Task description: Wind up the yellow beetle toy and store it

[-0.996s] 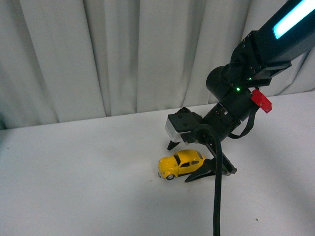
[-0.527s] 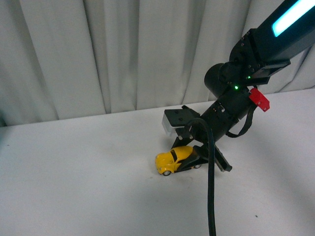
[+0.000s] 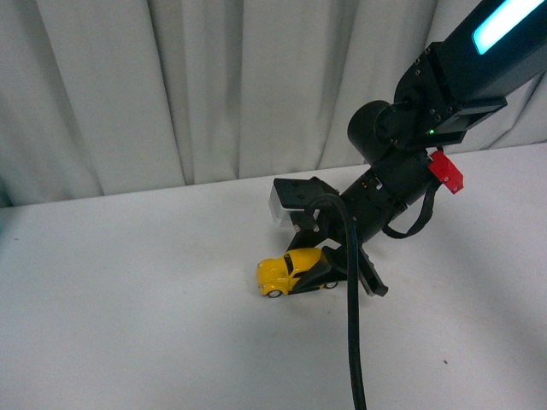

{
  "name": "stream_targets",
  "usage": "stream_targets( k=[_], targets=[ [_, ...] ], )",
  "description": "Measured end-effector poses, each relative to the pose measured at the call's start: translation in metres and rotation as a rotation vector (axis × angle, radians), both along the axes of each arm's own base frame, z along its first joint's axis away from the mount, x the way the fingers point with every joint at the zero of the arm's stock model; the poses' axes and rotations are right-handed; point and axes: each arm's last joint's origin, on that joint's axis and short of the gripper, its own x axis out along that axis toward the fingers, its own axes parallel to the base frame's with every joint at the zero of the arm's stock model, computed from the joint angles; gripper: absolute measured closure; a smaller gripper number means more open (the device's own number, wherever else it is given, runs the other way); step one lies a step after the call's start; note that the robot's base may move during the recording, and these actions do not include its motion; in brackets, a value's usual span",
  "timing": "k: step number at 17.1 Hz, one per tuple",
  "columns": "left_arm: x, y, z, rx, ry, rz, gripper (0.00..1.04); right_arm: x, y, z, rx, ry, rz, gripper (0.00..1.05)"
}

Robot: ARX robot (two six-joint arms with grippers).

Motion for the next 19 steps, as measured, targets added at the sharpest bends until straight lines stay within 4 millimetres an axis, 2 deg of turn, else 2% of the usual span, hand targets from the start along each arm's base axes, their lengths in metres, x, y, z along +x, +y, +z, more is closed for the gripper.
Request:
stream_targets(
  k=[7, 14, 19],
  targets=[
    [0.0, 0.0, 0.0, 0.0, 0.0, 0.0, 0.07, -0.016, -0.034, -0.004, 0.007, 0.01, -0.059, 0.62],
    [0.0, 0.0, 0.0, 0.0, 0.0, 0.0, 0.07, -0.055, -0.083, -0.012, 0.027, 0.003, -0.092, 0.62],
    [0.0, 0.0, 0.0, 0.0, 0.0, 0.0, 0.07, -0.079, -0.102, -0.015, 0.027, -0.008, -0.12, 0.62]
  ],
)
